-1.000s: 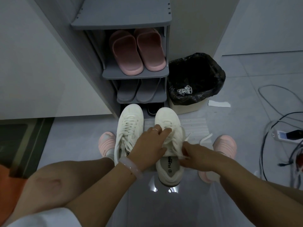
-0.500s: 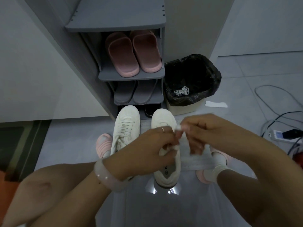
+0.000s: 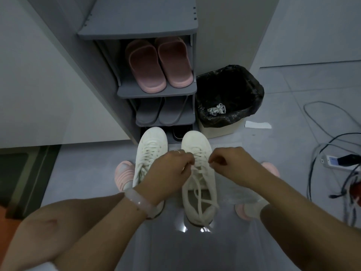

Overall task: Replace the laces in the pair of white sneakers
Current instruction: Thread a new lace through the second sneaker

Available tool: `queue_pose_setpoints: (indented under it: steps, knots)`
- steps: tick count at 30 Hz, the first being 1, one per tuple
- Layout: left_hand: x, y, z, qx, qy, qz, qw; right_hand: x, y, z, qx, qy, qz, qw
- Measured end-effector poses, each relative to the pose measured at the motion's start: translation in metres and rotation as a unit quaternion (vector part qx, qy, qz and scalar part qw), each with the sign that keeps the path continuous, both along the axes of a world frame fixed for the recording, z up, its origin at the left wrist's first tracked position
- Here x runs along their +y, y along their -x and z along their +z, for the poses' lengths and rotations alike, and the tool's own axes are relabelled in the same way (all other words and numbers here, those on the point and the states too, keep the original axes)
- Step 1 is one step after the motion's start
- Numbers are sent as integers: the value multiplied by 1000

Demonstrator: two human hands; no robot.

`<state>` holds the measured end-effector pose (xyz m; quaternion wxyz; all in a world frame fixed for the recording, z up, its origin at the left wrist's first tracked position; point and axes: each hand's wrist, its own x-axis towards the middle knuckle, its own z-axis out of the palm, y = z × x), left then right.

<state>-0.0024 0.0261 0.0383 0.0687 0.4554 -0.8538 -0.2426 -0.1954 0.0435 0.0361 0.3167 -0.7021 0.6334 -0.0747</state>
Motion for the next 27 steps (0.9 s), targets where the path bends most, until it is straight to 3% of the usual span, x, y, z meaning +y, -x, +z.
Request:
queue_pose_setpoints:
  steps: [2, 5, 10, 14, 18, 23, 27]
  knots:
    - [-3, 4, -18, -4, -18, 55, 998, 3, -16, -11, -3, -17, -14, 1000]
    - [3, 9, -36, -5, -39, 54, 998, 10, -26, -24, 15, -30, -15, 999]
    - [4, 6, -36, -19, -7, 20, 1000, 11, -21, -24, 34, -13, 46, 998]
    - [14, 14, -44, -85, 33, 48, 995, 18, -29, -24, 26, 27, 52, 998]
    - [11, 18, -51, -50, 17, 98, 994, 17, -27, -24, 4, 41, 20, 999]
    - [11, 16, -51, -72, 23, 74, 994, 12, -20, -22, -23, -1, 26, 999]
    - [7, 16, -43, -118, 98, 27, 988, 8, -16, -21, -51, -41, 14, 998]
